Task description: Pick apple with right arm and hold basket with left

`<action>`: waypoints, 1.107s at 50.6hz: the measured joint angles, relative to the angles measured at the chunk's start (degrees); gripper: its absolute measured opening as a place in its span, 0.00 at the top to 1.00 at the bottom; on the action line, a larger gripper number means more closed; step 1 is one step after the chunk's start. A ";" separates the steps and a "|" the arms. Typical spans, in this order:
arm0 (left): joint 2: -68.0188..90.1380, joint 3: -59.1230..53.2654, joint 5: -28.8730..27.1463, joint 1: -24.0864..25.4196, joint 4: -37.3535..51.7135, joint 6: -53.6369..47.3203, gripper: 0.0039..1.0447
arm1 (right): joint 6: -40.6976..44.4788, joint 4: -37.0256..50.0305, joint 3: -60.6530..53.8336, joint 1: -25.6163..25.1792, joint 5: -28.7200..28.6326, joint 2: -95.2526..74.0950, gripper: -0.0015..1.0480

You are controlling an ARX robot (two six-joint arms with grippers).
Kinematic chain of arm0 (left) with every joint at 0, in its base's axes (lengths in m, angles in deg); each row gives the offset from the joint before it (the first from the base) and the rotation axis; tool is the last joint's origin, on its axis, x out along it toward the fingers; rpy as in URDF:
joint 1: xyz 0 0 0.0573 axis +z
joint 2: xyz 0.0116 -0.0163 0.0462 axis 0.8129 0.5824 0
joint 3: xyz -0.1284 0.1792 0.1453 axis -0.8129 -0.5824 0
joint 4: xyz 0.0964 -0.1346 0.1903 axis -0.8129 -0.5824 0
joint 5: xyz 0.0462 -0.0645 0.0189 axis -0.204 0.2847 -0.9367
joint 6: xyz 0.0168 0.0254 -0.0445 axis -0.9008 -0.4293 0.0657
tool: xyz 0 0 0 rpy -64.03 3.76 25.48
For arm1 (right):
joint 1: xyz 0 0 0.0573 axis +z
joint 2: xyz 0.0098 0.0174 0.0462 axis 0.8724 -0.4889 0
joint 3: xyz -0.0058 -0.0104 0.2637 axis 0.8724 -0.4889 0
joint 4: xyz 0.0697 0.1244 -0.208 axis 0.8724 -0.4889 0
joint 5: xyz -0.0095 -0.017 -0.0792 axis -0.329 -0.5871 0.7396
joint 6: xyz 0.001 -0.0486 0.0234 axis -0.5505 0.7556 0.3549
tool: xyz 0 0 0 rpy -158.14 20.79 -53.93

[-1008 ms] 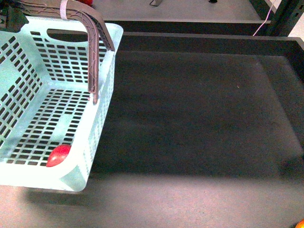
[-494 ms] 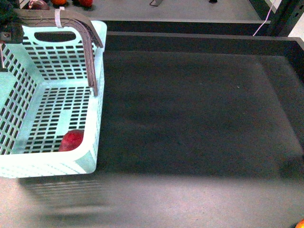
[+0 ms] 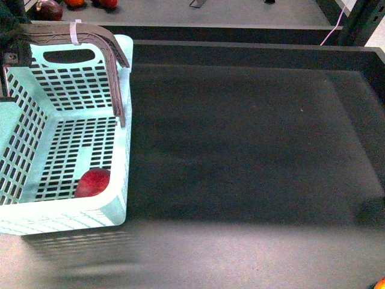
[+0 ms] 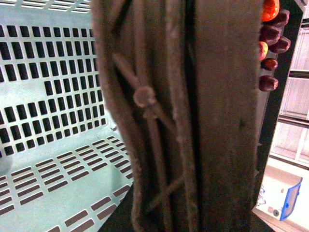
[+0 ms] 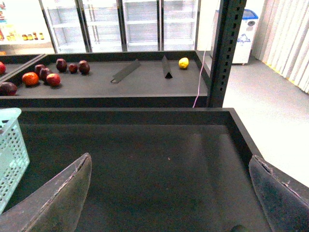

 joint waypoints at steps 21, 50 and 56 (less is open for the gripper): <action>-1.53 -0.26 0.07 -0.24 -2.51 2.62 0.39 | 0.00 0.00 0.00 0.00 0.00 0.00 0.08; -28.89 -5.77 -5.20 -7.43 -18.01 -3.32 0.06 | 0.00 0.00 0.00 0.00 0.00 0.00 0.08; -31.39 -21.73 4.70 -5.42 17.18 -36.11 0.27 | 0.00 0.00 0.00 0.00 0.02 0.00 0.08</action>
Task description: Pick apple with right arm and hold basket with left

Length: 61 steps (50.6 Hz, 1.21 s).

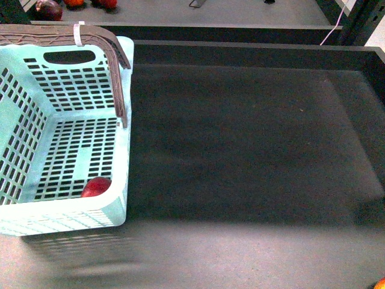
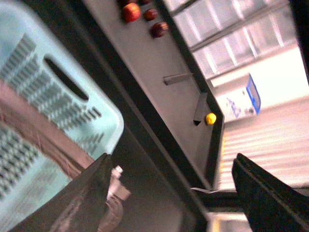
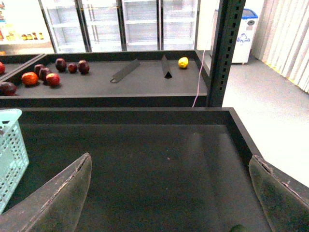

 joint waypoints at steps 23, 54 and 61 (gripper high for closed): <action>-17.46 -27.04 5.73 6.05 22.88 -58.36 0.97 | 0.00 0.00 0.00 0.00 0.02 0.00 0.08; -41.16 -41.31 11.17 11.50 13.84 -59.43 0.97 | 0.00 0.00 0.00 0.00 0.00 0.00 0.08; -45.64 -41.31 11.17 11.50 9.73 -59.47 0.97 | 0.00 0.00 0.00 0.00 0.02 0.00 0.08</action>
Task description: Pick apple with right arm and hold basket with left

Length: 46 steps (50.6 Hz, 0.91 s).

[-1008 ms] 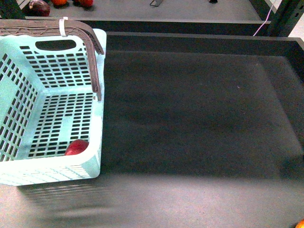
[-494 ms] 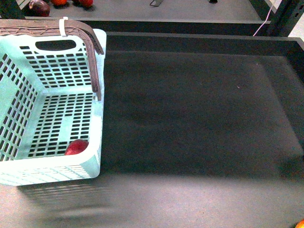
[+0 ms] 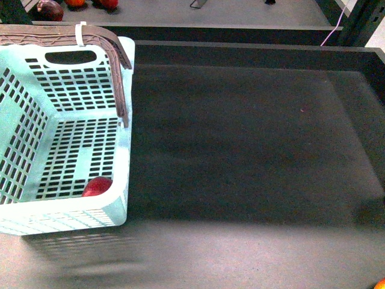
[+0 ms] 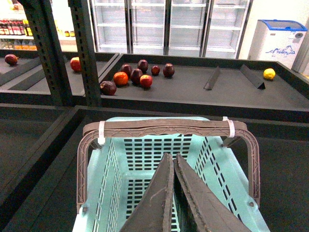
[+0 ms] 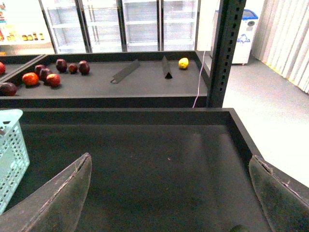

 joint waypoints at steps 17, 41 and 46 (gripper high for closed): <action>-11.91 -0.02 0.00 0.00 -11.08 0.02 0.97 | 0.00 0.00 0.00 0.00 0.00 0.00 0.08; -21.94 -0.02 0.00 0.00 -20.98 0.00 0.97 | 0.00 0.00 0.00 0.00 0.00 0.00 0.08; -23.23 -0.02 0.00 0.00 -22.27 0.00 0.97 | 0.00 0.00 0.00 0.00 -0.02 0.00 0.08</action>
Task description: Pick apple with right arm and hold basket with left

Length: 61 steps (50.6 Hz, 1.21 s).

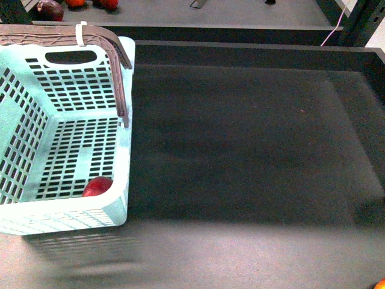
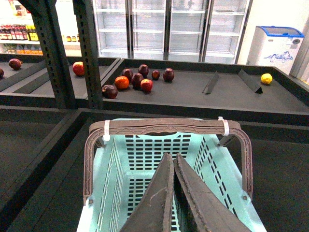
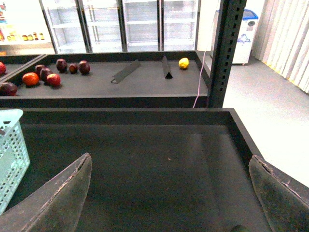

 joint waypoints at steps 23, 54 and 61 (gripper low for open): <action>-11.06 0.00 0.00 0.00 -11.37 0.00 0.97 | 0.00 0.00 0.00 0.00 0.02 0.00 0.08; -11.06 0.00 0.00 0.00 -11.37 0.02 0.60 | 0.00 0.00 0.00 0.00 0.02 0.00 0.08; -11.06 0.00 0.00 0.00 -11.37 0.02 0.36 | 0.00 0.00 0.00 0.00 0.00 0.00 0.08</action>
